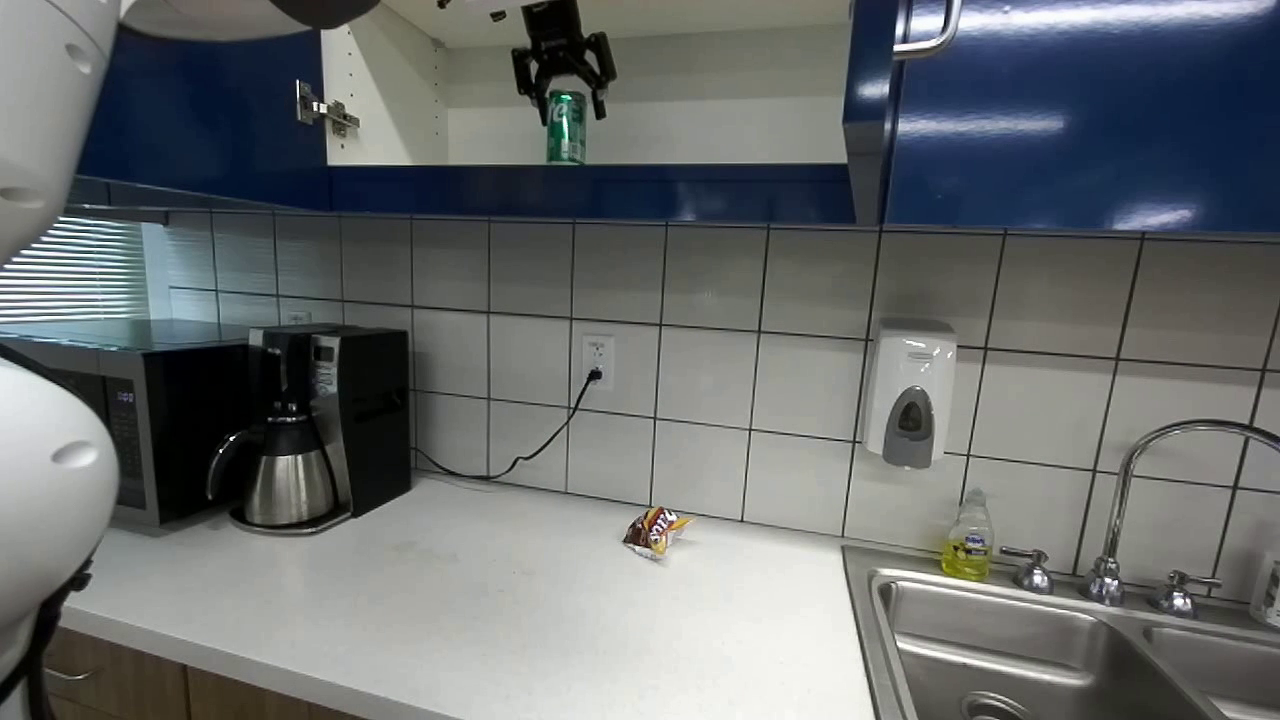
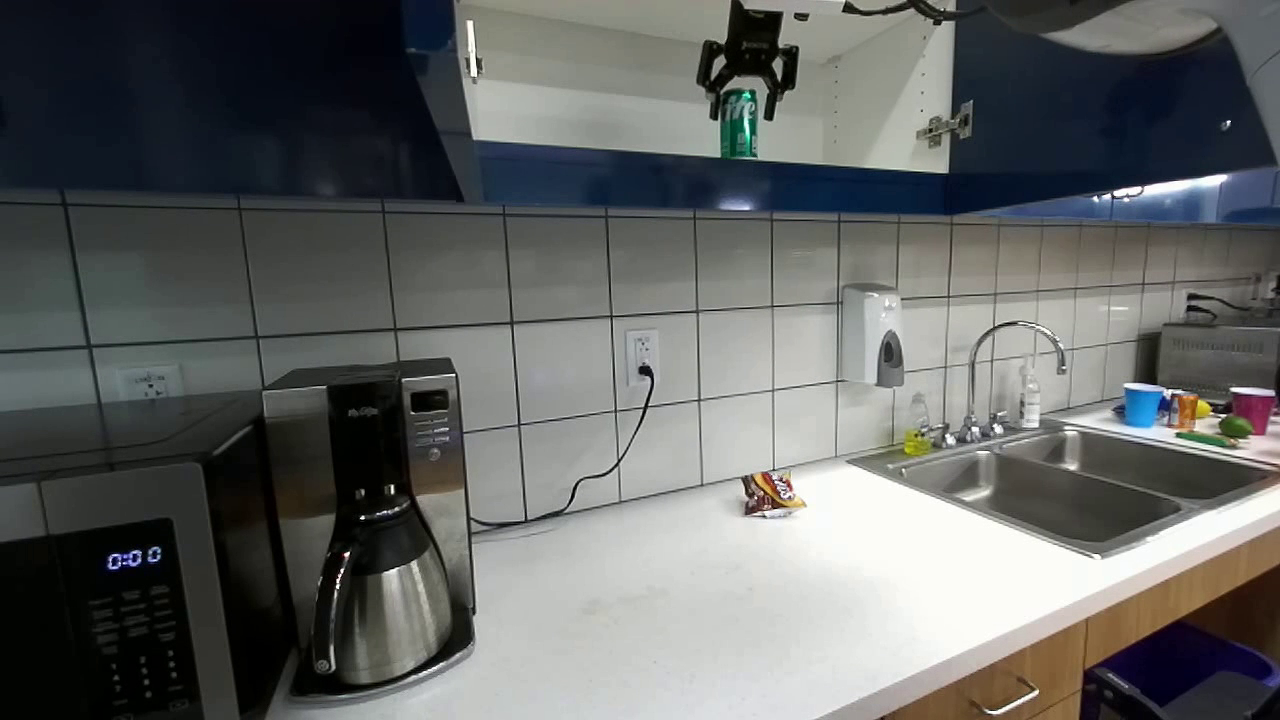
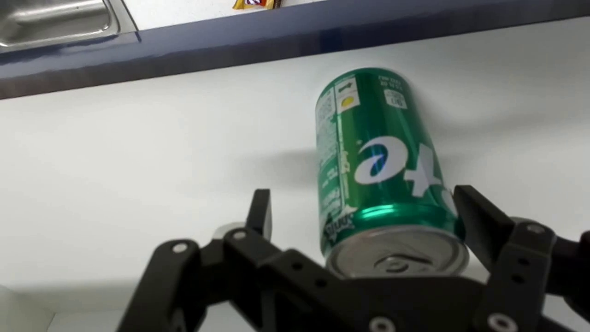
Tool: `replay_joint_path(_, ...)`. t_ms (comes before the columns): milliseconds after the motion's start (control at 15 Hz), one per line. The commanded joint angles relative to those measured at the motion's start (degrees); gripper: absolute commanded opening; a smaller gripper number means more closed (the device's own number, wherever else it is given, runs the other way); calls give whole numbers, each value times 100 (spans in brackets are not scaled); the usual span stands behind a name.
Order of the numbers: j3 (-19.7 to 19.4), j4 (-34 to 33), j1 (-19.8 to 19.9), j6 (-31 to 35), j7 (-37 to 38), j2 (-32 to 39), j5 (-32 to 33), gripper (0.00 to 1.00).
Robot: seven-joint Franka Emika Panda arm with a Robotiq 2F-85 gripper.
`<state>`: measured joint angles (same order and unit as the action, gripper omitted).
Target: Put the green can inside the open upper cabinet.
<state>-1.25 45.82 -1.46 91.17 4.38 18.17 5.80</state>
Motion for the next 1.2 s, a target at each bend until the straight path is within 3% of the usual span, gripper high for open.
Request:
replay_joint_path(0, 16, 277, 121, -45, -156, -311, -189, 100)
replay_joint_path(600, -9, 1420, 228, 203, -540, -1122, -517, 100)
replay_joint_path(1133, -121, 3617, 201, 887, -1026, -2555, -518, 100)
